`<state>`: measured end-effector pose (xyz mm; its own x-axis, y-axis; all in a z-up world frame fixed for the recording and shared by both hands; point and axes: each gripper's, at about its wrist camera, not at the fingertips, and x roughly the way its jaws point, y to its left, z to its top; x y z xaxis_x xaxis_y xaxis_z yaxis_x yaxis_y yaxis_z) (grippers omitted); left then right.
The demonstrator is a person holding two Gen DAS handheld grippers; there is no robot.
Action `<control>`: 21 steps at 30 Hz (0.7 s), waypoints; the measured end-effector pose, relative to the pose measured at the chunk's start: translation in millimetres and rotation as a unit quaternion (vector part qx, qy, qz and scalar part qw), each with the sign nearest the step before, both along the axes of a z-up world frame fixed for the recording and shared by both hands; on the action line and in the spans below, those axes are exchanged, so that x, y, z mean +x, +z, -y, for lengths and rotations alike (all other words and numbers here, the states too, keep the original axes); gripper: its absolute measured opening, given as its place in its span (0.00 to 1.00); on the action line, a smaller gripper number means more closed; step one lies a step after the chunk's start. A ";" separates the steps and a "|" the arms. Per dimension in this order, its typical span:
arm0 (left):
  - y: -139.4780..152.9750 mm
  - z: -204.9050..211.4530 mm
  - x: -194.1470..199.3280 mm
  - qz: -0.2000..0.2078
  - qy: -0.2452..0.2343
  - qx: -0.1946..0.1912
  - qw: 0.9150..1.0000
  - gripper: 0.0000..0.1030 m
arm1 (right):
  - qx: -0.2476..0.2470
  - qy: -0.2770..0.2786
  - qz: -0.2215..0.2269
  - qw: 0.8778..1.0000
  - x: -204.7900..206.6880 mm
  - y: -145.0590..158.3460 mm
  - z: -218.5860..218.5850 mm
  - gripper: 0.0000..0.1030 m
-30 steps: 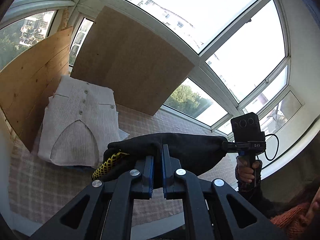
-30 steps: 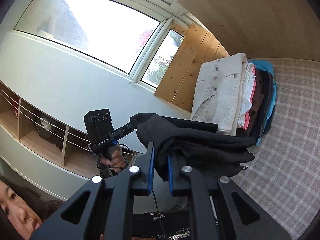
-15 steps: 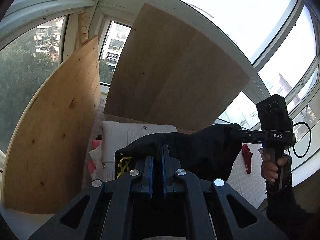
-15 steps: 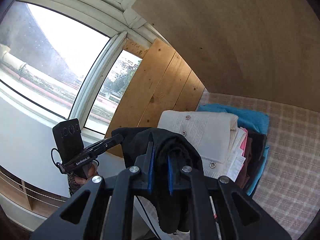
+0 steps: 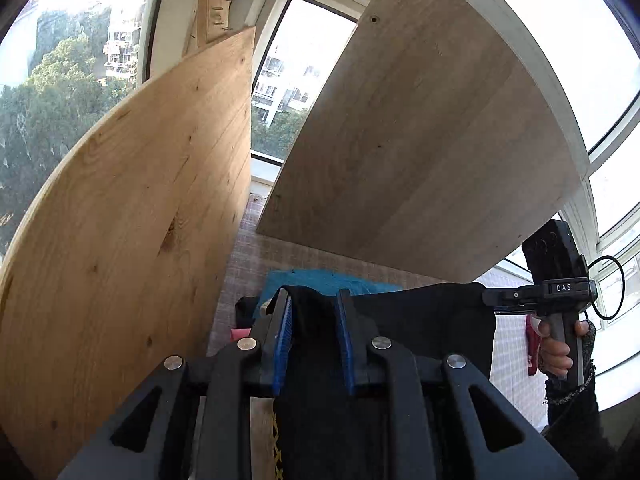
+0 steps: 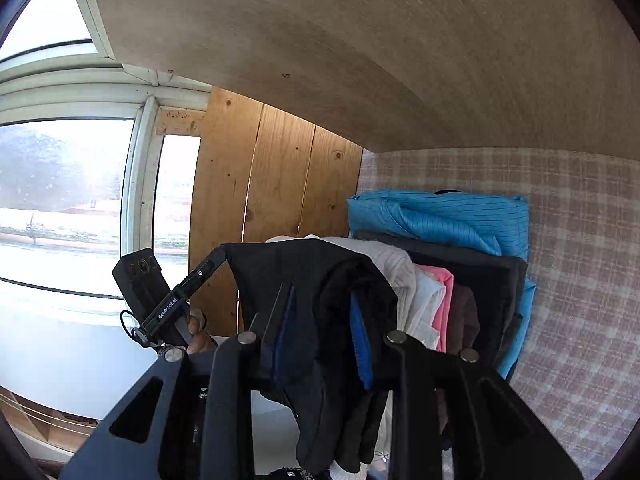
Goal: Fold clothes
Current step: 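Lower the folded pants onto the top of the clothes stack with both grippers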
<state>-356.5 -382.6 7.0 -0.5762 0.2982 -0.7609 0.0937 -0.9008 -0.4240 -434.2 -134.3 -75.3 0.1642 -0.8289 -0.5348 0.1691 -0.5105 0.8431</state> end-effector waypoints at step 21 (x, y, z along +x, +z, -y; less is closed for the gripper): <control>-32.1 -51.4 -15.1 0.017 -0.058 -0.093 0.994 0.21 | 0.168 0.071 -0.299 0.937 83.3 37.5 41.9 0.22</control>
<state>-371.6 -331.1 -25.2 -0.5192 0.2139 -0.8274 -0.0036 -0.9687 -0.2481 -350.9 -176.2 -37.7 -0.1514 -0.5902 -0.7929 0.6459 -0.6663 0.3726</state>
